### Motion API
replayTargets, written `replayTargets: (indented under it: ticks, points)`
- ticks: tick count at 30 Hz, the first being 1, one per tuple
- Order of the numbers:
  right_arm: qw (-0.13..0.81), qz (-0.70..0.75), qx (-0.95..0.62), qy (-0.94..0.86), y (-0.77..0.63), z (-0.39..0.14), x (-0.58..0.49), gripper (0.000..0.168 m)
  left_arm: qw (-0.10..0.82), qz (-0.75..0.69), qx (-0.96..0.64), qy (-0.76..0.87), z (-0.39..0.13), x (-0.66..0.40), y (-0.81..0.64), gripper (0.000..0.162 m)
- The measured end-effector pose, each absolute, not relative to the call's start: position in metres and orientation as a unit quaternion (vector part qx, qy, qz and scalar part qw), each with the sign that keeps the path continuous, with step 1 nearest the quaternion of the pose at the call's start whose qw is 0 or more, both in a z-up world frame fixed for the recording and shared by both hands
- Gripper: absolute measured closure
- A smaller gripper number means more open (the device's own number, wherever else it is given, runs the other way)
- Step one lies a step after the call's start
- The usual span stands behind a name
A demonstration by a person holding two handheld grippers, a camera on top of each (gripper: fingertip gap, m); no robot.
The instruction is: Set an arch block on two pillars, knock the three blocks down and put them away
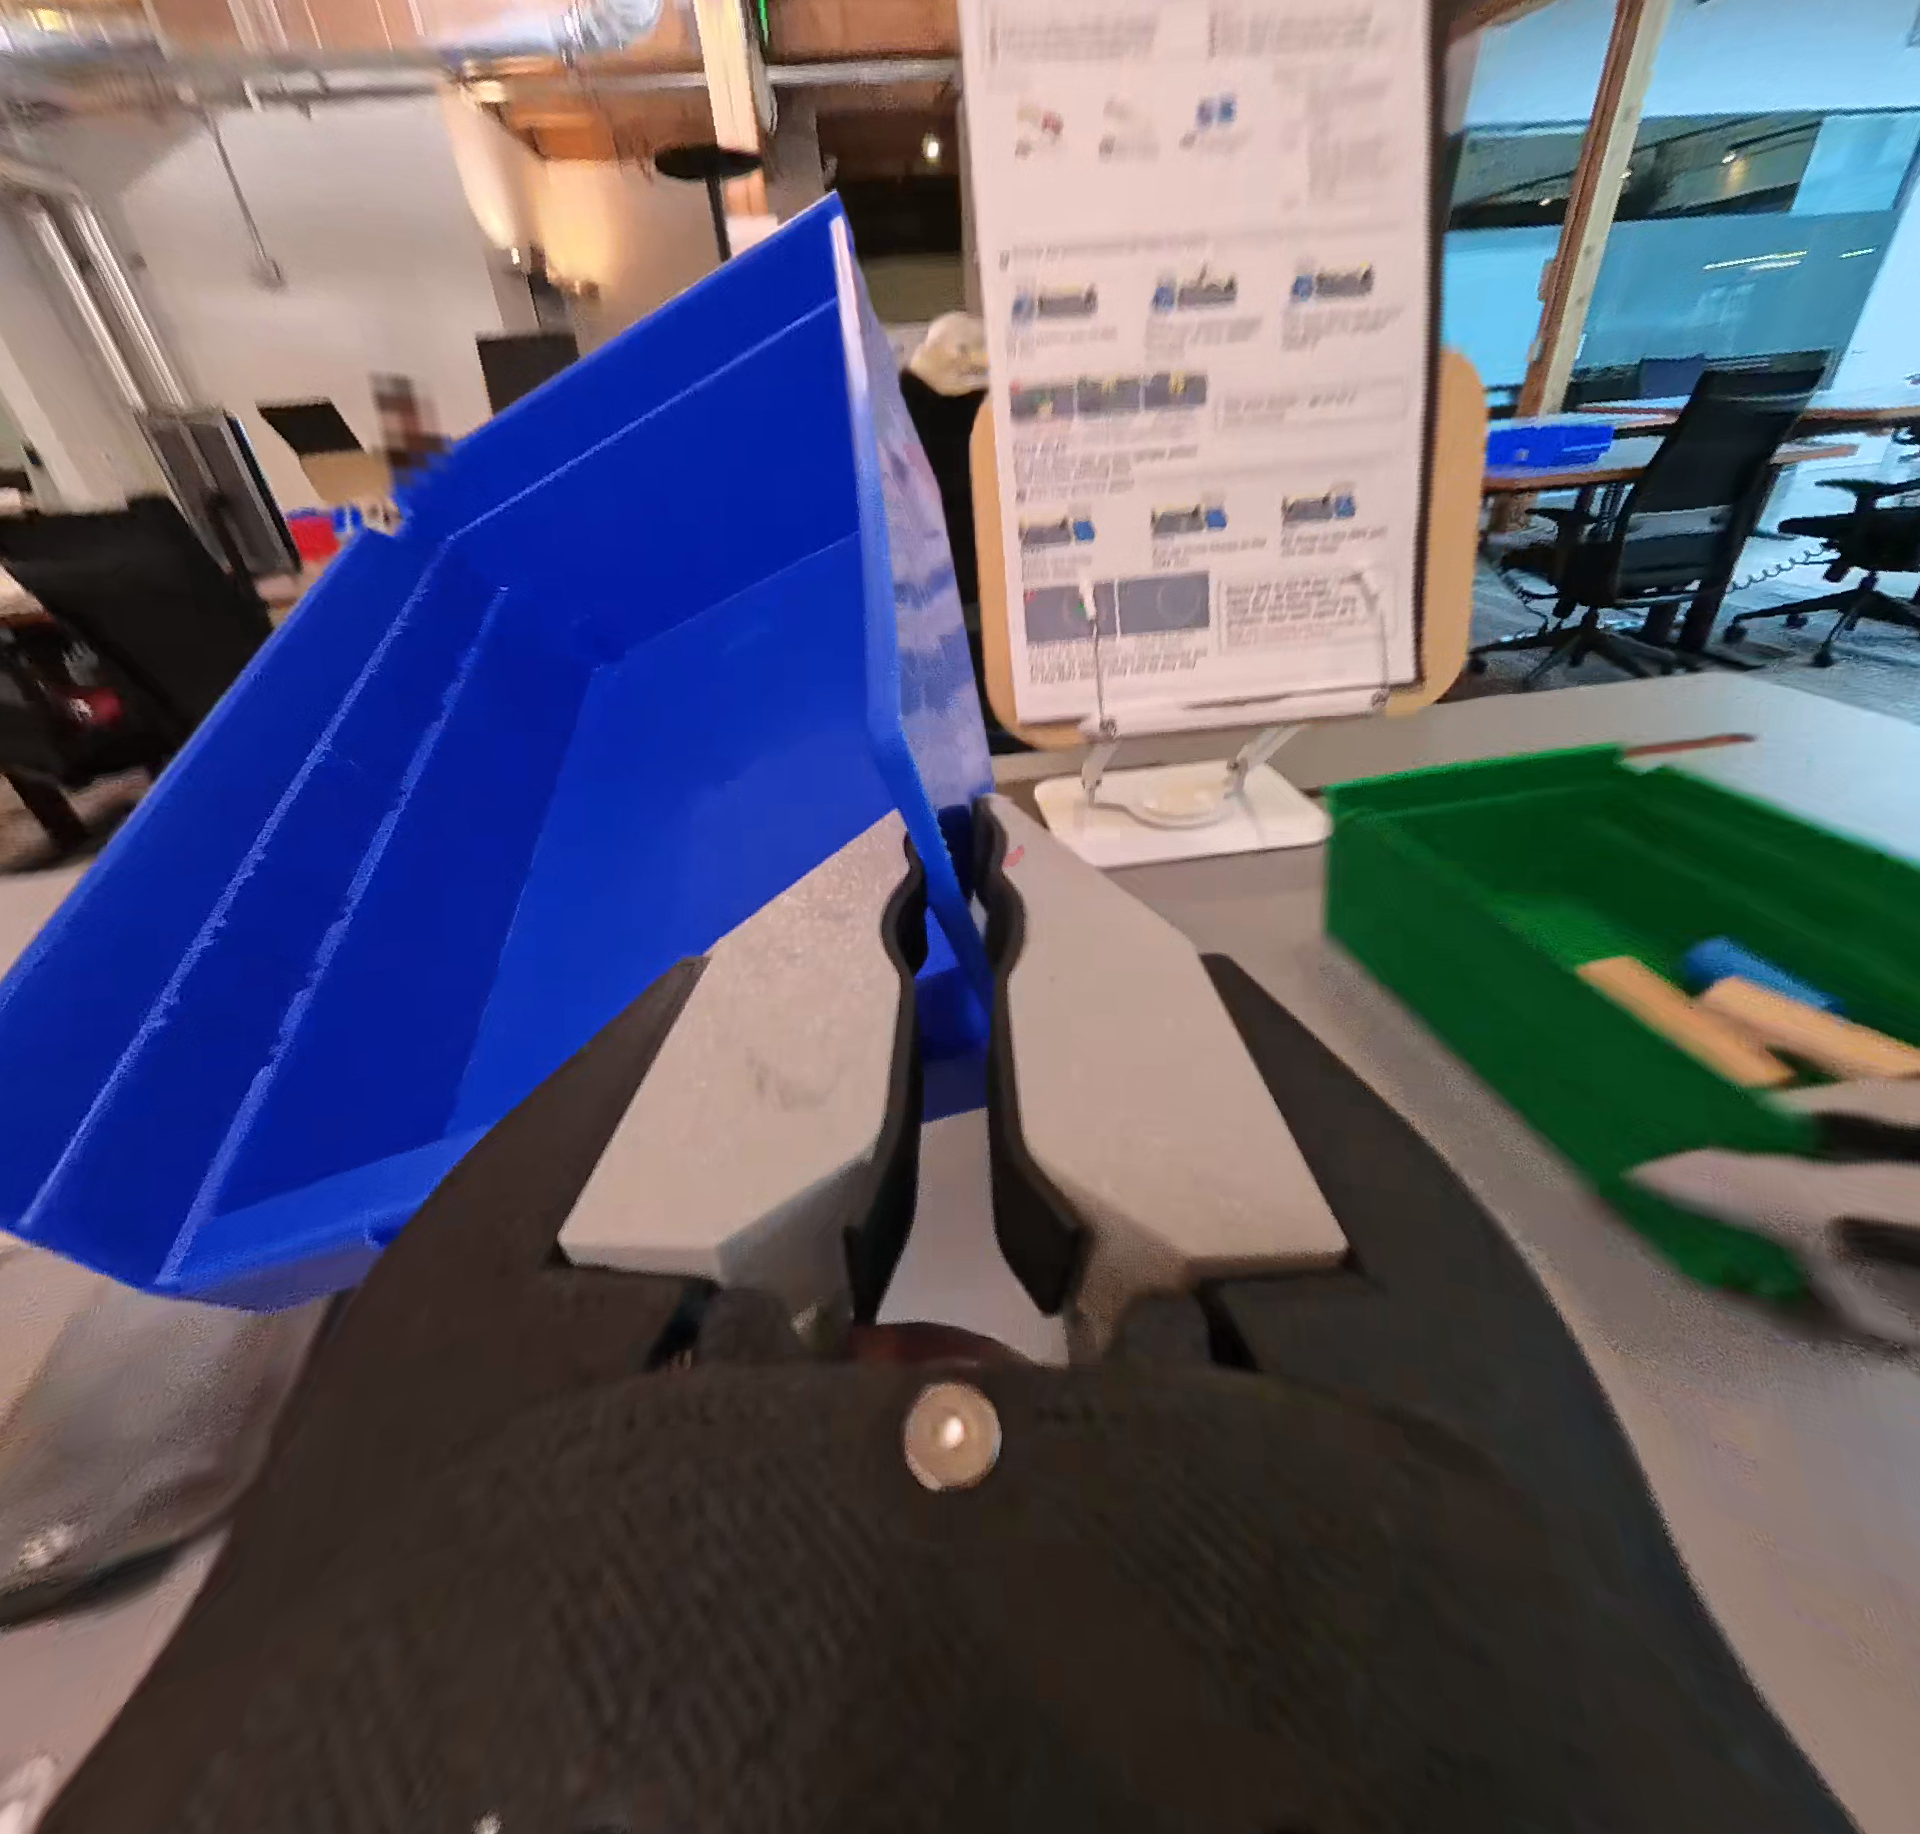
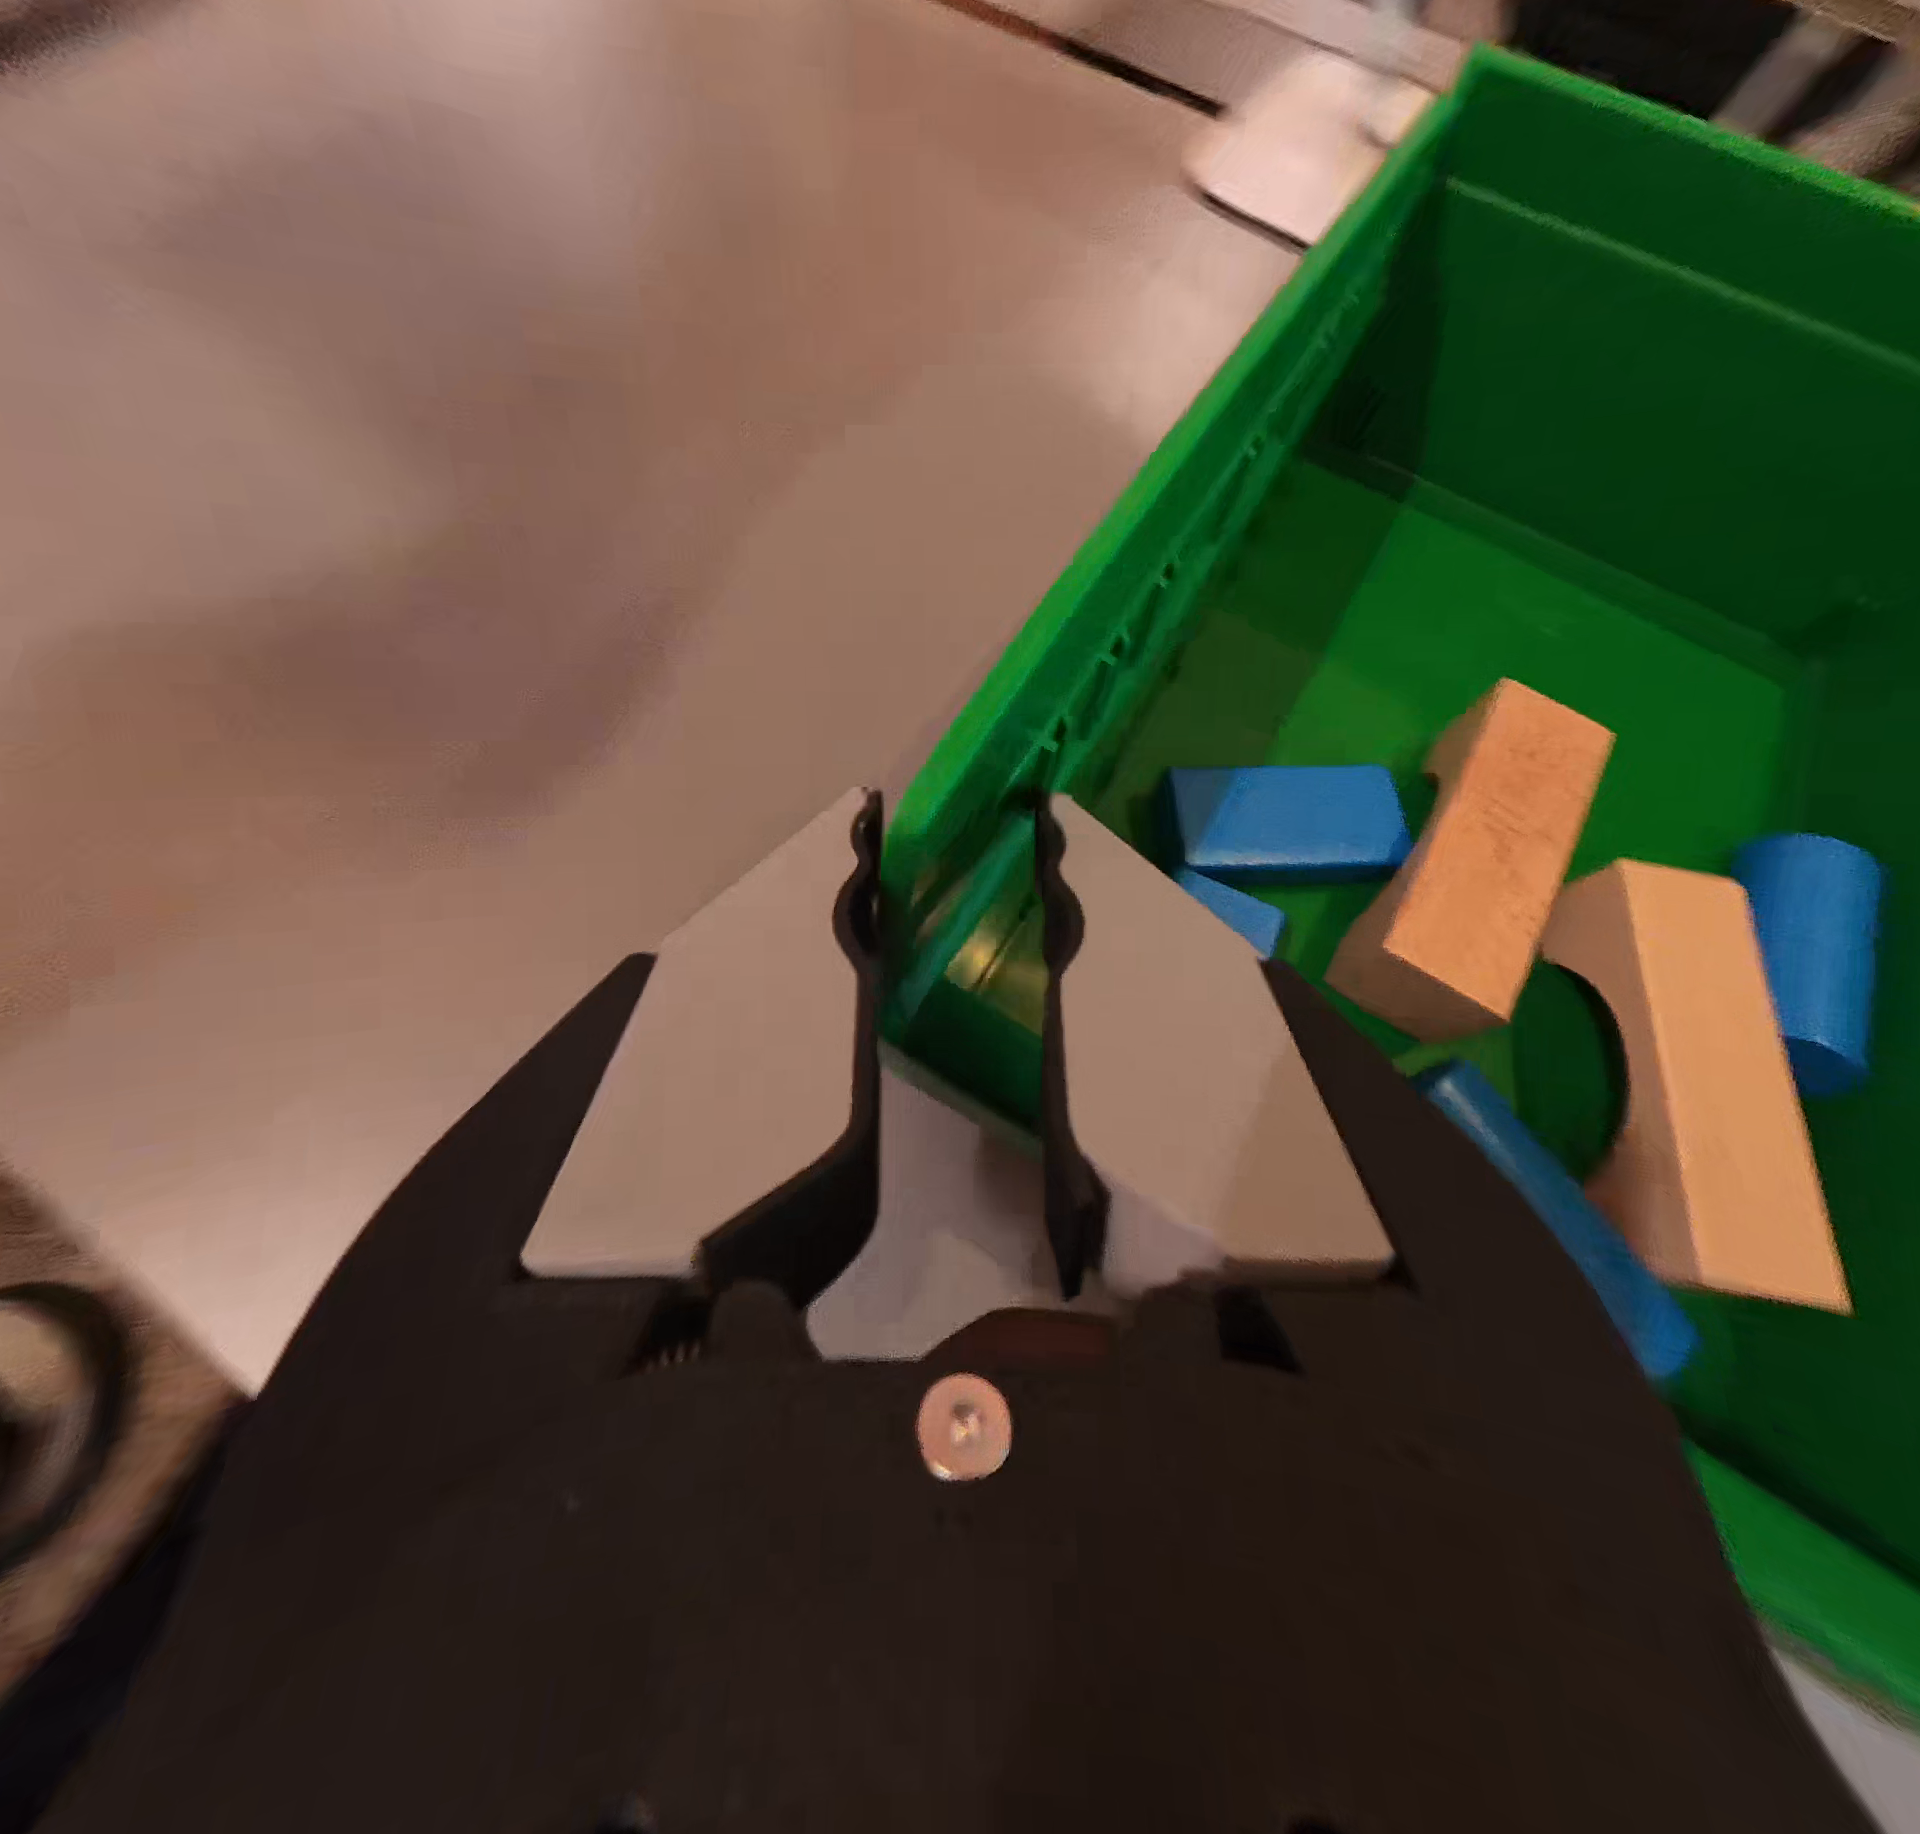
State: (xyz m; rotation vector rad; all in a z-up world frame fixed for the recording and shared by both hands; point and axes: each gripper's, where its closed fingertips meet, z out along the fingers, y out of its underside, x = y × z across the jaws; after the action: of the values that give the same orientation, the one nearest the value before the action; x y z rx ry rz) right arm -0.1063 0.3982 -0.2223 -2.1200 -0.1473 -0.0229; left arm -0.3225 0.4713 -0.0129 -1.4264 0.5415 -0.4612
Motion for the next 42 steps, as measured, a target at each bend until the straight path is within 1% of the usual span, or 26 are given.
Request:
replayTargets:
  ticks: [1,3,5,6,8,11,13,15,18,20,24,27,29,30,31,32,35,37,40,41,42]
  points:
    - [0.503,0.026,-0.860,-0.075,0.411,-0.215,-0.141,0.143,0.706,-0.209,-0.629,0.250,0.002,-0.319,0.464,0.159]
    - [0.515,0.076,-0.845,-0.122,0.427,-0.197,-0.204,0.142,0.718,-0.218,-0.606,0.265,0.030,-0.311,0.451,0.159]
    - [0.553,0.059,-0.815,-0.159,0.425,-0.161,-0.230,0.138,0.726,-0.222,-0.587,0.280,0.049,-0.300,0.439,0.159]
    - [0.575,0.047,-0.799,-0.172,0.418,-0.144,-0.231,0.135,0.728,-0.219,-0.581,0.291,0.055,-0.292,0.433,0.159]
    - [0.611,0.038,-0.772,-0.173,0.393,-0.116,-0.212,0.134,0.728,-0.213,-0.567,0.321,0.057,-0.269,0.415,0.160]
    - [0.672,0.036,-0.731,-0.115,0.344,-0.081,-0.138,0.134,0.713,-0.244,-0.538,0.378,0.043,-0.215,0.377,0.159]
    - [0.701,0.005,-0.710,-0.063,0.307,-0.067,-0.067,0.133,0.690,-0.284,-0.520,0.415,0.025,-0.170,0.345,0.159]
    - [0.695,-0.048,-0.717,-0.025,0.276,-0.069,0.007,0.131,0.660,-0.309,-0.508,0.460,-0.003,-0.121,0.312,0.159]
    - [0.650,-0.090,-0.754,0.037,0.238,-0.096,0.102,0.127,0.608,-0.327,-0.504,0.519,-0.057,-0.049,0.271,0.158]
    - [0.615,-0.086,-0.781,0.064,0.220,-0.119,0.141,0.127,0.567,-0.329,-0.517,0.550,-0.098,-0.006,0.253,0.157]
    - [0.572,-0.037,-0.815,0.086,0.204,-0.156,0.159,0.123,0.513,-0.314,-0.558,0.572,-0.171,0.056,0.243,0.155]
    - [0.577,-0.022,-0.813,0.074,0.207,-0.161,0.144,0.122,0.531,-0.290,-0.571,0.555,-0.197,0.084,0.245,0.155]
    - [0.583,0.004,-0.811,0.052,0.215,-0.159,0.121,0.121,0.498,-0.284,-0.592,0.567,-0.216,0.098,0.235,0.157]
    - [0.588,0.015,-0.808,0.037,0.220,-0.156,0.108,0.120,0.484,-0.283,-0.597,0.574,-0.221,0.099,0.229,0.145]
    - [0.592,0.025,-0.805,0.022,0.224,-0.154,0.094,0.120,0.475,-0.287,-0.595,0.581,-0.220,0.095,0.223,0.120]
    - [0.594,0.032,-0.804,0.008,0.227,-0.153,0.082,0.120,0.471,-0.294,-0.591,0.585,-0.217,0.086,0.219,0.105]
    - [0.584,0.058,-0.809,-0.043,0.236,-0.161,0.043,0.119,0.474,-0.316,-0.586,0.577,-0.196,0.030,0.226,0.095]
    - [0.563,0.066,-0.819,-0.082,0.242,-0.177,0.017,0.117,0.496,-0.304,-0.591,0.559,-0.181,-0.024,0.248,0.090]
    - [0.535,-0.001,-0.839,-0.096,0.258,-0.203,0.016,0.118,0.550,-0.246,-0.609,0.515,-0.163,-0.112,0.296,0.088]
    - [0.520,-0.042,-0.849,-0.080,0.261,-0.211,0.030,0.130,0.564,-0.217,-0.621,0.500,-0.162,-0.139,0.315,0.088]
    - [0.509,-0.075,-0.855,-0.061,0.263,-0.217,0.043,0.158,0.571,-0.186,-0.636,0.485,-0.164,-0.164,0.333,0.087]
